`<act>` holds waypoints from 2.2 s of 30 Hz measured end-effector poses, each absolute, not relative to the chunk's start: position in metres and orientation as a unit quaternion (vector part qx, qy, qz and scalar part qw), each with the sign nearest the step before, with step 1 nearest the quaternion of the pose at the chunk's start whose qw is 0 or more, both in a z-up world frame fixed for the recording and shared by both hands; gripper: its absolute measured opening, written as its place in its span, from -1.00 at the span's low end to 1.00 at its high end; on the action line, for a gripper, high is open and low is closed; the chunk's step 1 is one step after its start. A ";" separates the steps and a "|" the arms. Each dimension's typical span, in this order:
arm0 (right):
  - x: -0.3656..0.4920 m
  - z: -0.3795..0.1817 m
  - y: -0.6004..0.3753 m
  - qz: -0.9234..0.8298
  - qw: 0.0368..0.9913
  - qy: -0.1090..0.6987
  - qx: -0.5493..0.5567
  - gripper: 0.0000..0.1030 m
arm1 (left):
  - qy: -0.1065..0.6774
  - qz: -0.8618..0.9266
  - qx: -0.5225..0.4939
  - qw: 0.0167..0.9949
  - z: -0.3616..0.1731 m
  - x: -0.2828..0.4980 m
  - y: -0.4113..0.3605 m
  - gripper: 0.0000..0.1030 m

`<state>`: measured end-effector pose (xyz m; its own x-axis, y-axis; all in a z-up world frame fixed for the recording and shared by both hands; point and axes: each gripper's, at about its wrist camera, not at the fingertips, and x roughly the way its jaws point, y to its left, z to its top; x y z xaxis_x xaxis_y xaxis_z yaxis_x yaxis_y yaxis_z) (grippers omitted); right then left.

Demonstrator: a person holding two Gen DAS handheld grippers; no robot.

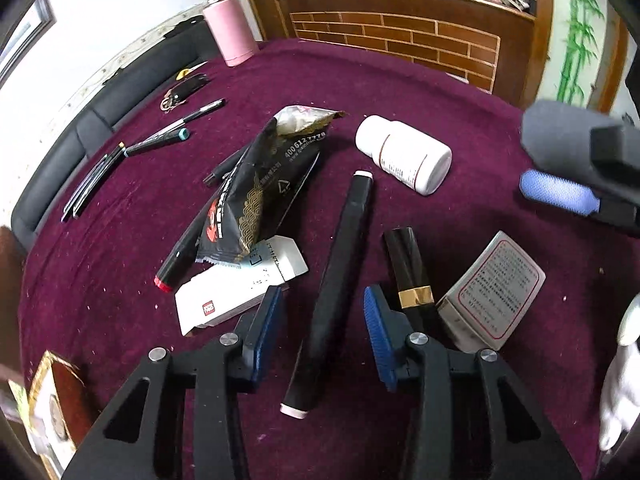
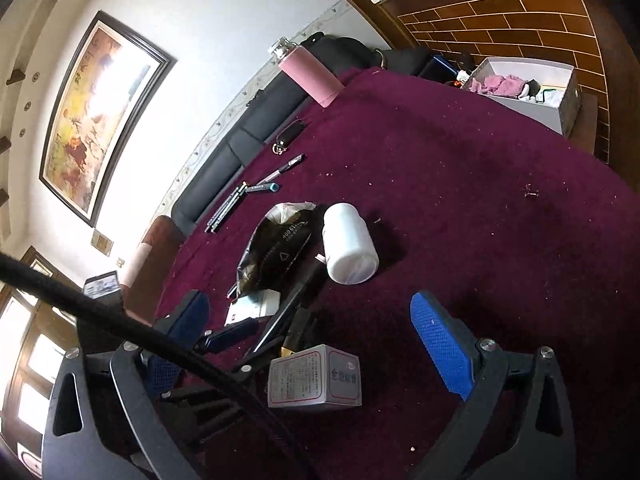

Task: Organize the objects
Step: 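Grasp the slim black pen with the left gripper while the right grasps the small white label box, then carry the black pen and white label box into the tray and open both grippers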

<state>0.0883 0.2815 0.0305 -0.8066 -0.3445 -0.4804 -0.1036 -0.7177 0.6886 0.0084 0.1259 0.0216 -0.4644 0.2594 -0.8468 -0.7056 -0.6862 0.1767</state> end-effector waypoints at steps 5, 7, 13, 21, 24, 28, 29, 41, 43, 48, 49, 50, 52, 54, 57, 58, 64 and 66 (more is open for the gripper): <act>0.085 0.029 0.278 -0.876 0.068 -0.360 0.315 0.98 | 0.196 0.816 -0.441 0.318 0.024 0.026 0.090 -0.78; 0.084 0.030 0.273 -0.879 0.069 -0.345 0.322 0.98 | 0.179 0.820 -0.447 0.310 0.026 0.031 0.071 -0.78; 0.081 0.034 0.249 -0.886 0.085 -0.285 0.356 0.98 | 0.140 0.831 -0.461 0.278 0.031 0.053 0.013 -0.77; 0.085 0.042 0.207 -0.908 0.017 -0.120 0.401 0.81 | 0.160 0.837 -0.449 0.268 0.020 0.035 0.040 -0.39; 0.080 0.038 0.197 -0.904 0.002 -0.078 0.420 0.30 | 0.141 0.844 -0.444 0.266 0.019 0.030 0.042 -0.31; 0.077 0.034 0.198 -0.898 -0.001 -0.076 0.433 -0.09 | 0.125 0.843 -0.447 0.272 0.021 0.031 0.035 -0.57; 0.079 0.035 0.199 -0.898 0.002 -0.080 0.432 -0.09 | 0.116 0.840 -0.450 0.278 0.022 0.032 0.030 -0.77; 0.106 0.069 0.179 -0.906 0.060 -0.100 0.408 -0.09 | -0.005 0.863 -0.414 0.288 0.055 0.062 -0.050 -0.78; 0.109 0.077 0.164 -0.905 0.085 -0.098 0.406 -0.09 | -0.025 0.869 -0.404 0.284 0.064 0.070 -0.070 -0.78; 0.110 0.097 0.103 -0.901 0.156 -0.075 0.396 -0.09 | -0.066 0.889 -0.381 0.246 0.084 0.085 -0.136 -0.77; 0.110 0.099 0.092 -0.900 0.170 -0.070 0.396 -0.09 | -0.071 0.893 -0.376 0.236 0.086 0.089 -0.149 -0.77; 0.111 0.102 0.076 -0.897 0.188 -0.063 0.395 -0.09 | -0.078 0.898 -0.370 0.224 0.089 0.094 -0.165 -0.77; 0.111 0.105 0.049 -0.890 0.219 -0.054 0.396 -0.09 | -0.087 0.904 -0.364 0.207 0.091 0.100 -0.187 -0.77; 0.109 0.105 0.018 -0.879 0.253 -0.043 0.402 -0.09 | -0.097 0.910 -0.358 0.184 0.091 0.105 -0.211 -0.77; 0.107 0.102 -0.018 -0.865 0.283 -0.028 0.413 -0.08 | -0.110 0.915 -0.359 0.149 0.084 0.106 -0.242 -0.77; 0.105 0.100 -0.030 -0.861 0.291 -0.021 0.417 -0.08 | -0.116 0.913 -0.365 0.139 0.080 0.105 -0.251 -0.77; 0.096 0.083 -0.087 -0.841 0.312 0.015 0.442 -0.08 | -0.130 0.904 -0.393 0.104 0.053 0.093 -0.282 -0.77; 0.091 0.074 -0.103 -0.838 0.304 0.035 0.451 -0.08 | -0.134 0.898 -0.407 0.099 0.043 0.085 -0.288 -0.77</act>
